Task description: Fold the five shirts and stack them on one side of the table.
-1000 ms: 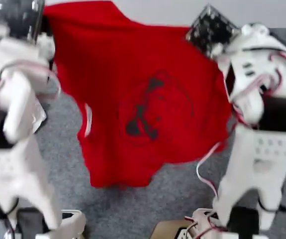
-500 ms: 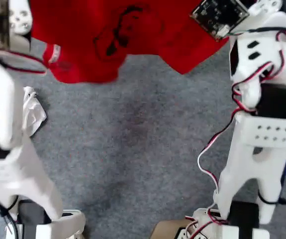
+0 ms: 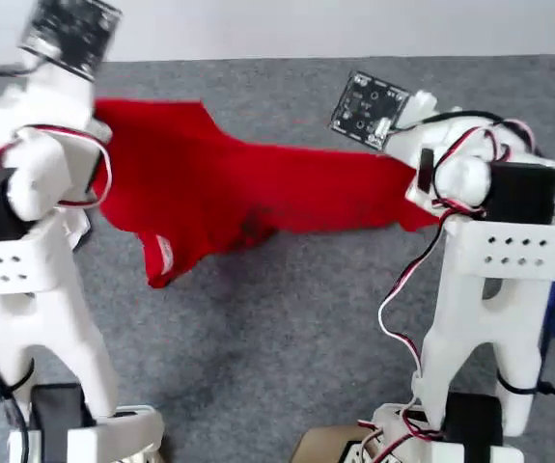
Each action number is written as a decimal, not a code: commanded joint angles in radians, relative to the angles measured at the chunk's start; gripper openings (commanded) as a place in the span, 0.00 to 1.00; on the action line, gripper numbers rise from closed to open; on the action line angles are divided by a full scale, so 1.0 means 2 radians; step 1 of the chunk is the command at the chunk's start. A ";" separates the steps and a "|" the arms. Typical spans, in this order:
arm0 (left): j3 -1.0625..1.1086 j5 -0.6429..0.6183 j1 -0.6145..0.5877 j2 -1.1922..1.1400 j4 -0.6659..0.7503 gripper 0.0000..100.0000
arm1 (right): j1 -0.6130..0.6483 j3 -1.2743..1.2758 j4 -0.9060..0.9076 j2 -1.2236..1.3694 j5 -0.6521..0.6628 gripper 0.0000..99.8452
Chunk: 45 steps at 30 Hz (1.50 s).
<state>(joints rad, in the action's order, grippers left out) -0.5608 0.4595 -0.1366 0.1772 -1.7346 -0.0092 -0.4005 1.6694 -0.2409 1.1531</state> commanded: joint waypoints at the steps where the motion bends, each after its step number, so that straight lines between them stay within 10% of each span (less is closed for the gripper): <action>1: 0.082 0.041 -0.005 0.047 -0.011 0.00 | 0.004 -0.005 0.029 -0.020 0.005 0.01; 10: 0.183 0.087 -0.008 0.133 -0.008 0.00 | 0.003 -0.008 0.048 -0.040 0.024 0.01; 33: 0.043 0.086 -0.009 0.375 0.170 0.00 | -0.083 -0.008 -0.146 -0.290 -0.027 0.01; 45: 0.043 0.087 -0.052 0.470 0.148 0.00 | -0.106 -0.005 -0.122 -0.379 -0.020 0.01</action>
<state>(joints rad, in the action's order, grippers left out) -0.4611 0.6283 -0.1995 1.1070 -1.4216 -0.2056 -0.4035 1.3932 -0.9881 1.1024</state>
